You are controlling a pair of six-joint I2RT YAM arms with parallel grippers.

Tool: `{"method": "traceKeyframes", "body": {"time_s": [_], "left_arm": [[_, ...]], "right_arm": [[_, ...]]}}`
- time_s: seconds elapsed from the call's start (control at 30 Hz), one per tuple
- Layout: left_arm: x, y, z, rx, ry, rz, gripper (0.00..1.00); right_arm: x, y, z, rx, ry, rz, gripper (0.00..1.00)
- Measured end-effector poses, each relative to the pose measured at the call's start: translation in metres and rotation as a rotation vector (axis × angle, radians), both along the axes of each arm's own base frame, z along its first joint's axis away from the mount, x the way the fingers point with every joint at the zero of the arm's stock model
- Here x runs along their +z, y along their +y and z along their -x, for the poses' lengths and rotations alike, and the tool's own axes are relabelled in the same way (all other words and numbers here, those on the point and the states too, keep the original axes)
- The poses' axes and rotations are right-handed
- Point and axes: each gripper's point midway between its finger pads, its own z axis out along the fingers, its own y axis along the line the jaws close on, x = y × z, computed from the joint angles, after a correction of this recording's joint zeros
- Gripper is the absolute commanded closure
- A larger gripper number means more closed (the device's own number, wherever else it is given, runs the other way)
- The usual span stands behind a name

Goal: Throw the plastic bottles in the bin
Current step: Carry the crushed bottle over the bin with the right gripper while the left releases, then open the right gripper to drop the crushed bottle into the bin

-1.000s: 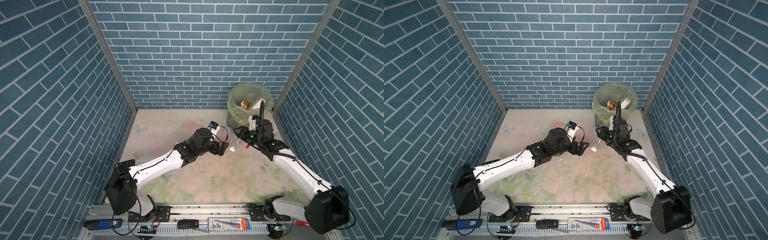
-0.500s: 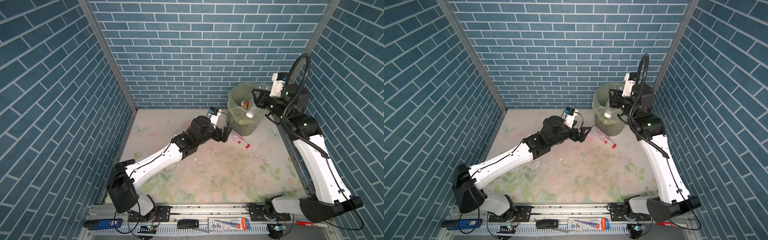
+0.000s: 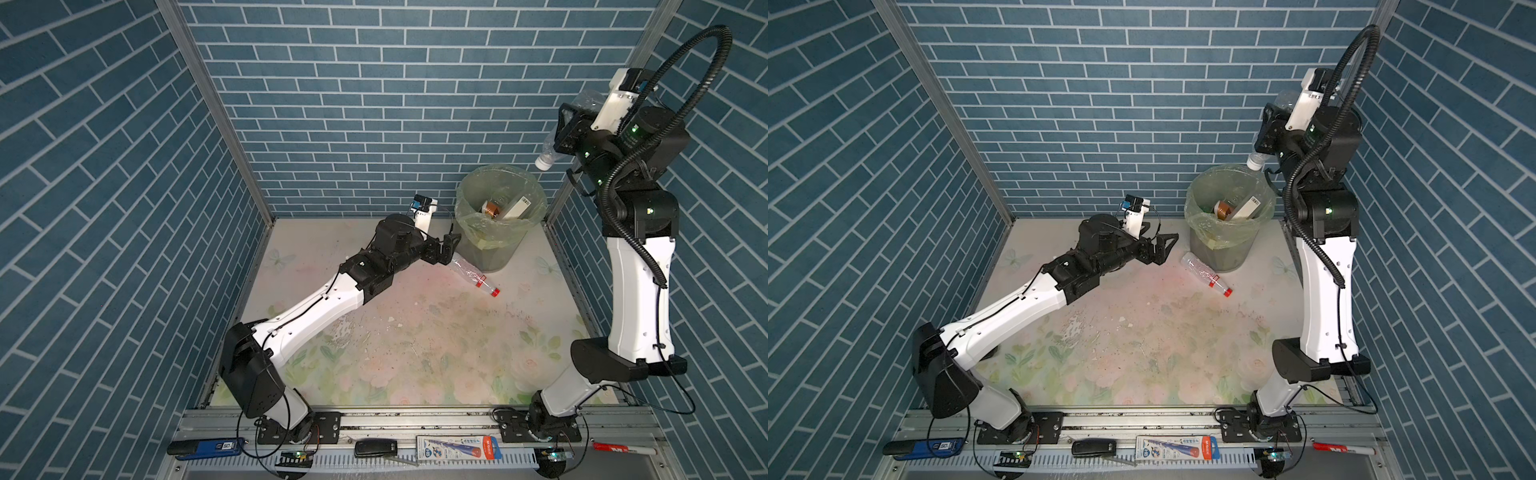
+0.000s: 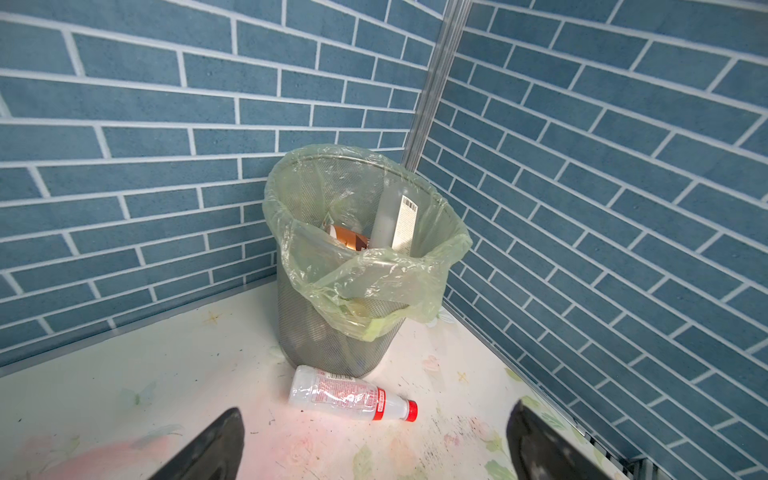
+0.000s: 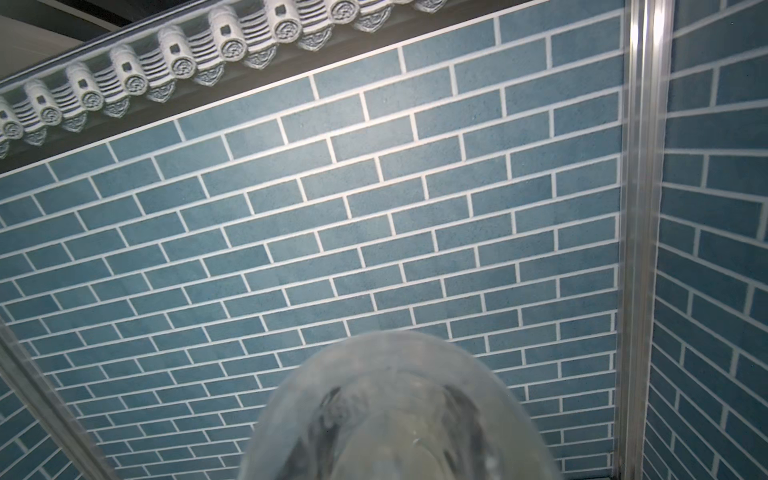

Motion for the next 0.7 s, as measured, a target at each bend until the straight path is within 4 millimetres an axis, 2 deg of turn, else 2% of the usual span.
{"method": "traceKeyframes", "body": {"time_s": [0.07,0.1,0.13,0.17,0.23,0.3,0.33,0.4,0.43,0.5,0.57,0.7], "left_arm": [[-0.001,0.004,-0.004,0.007,0.003,0.0,0.01],[-0.002,0.005,-0.006,0.008,0.006,0.0,0.01],[-0.004,0.005,-0.008,0.009,0.01,-0.001,0.01],[-0.006,0.005,-0.009,0.008,0.014,-0.002,0.01],[-0.011,0.004,-0.011,0.005,0.027,-0.01,0.01],[-0.016,0.003,-0.012,0.002,0.038,-0.017,0.01],[-0.018,0.003,-0.012,0.0,0.044,-0.021,0.01],[-0.021,0.002,-0.011,-0.006,0.052,-0.023,0.01],[-0.021,0.002,-0.011,-0.009,0.055,-0.022,0.01],[-0.021,0.001,-0.01,-0.012,0.06,-0.015,0.01],[-0.022,0.001,-0.009,-0.017,0.068,-0.01,0.01],[-0.025,-0.001,-0.008,-0.023,0.086,-0.002,0.01]], "right_arm": [[-0.015,-0.002,-0.026,-0.011,0.032,0.002,0.68],[-0.029,-0.001,-0.045,-0.013,0.06,0.001,0.59],[-0.047,0.001,-0.066,-0.011,0.098,0.002,0.45],[-0.067,0.004,-0.086,-0.005,0.144,-0.007,0.35],[-0.124,0.013,-0.13,0.019,0.27,-0.003,0.13],[-0.183,0.022,-0.16,0.039,0.404,-0.006,0.06],[-0.21,0.024,-0.168,0.045,0.471,-0.001,0.04],[-0.242,0.026,-0.172,0.052,0.559,-0.003,0.02],[-0.248,0.027,-0.171,0.053,0.581,-0.002,0.01],[-0.242,0.026,-0.161,0.055,0.581,-0.004,0.01],[-0.218,0.024,-0.145,0.059,0.542,-0.011,0.01],[-0.145,0.019,-0.108,0.068,0.387,-0.031,0.01]]}}
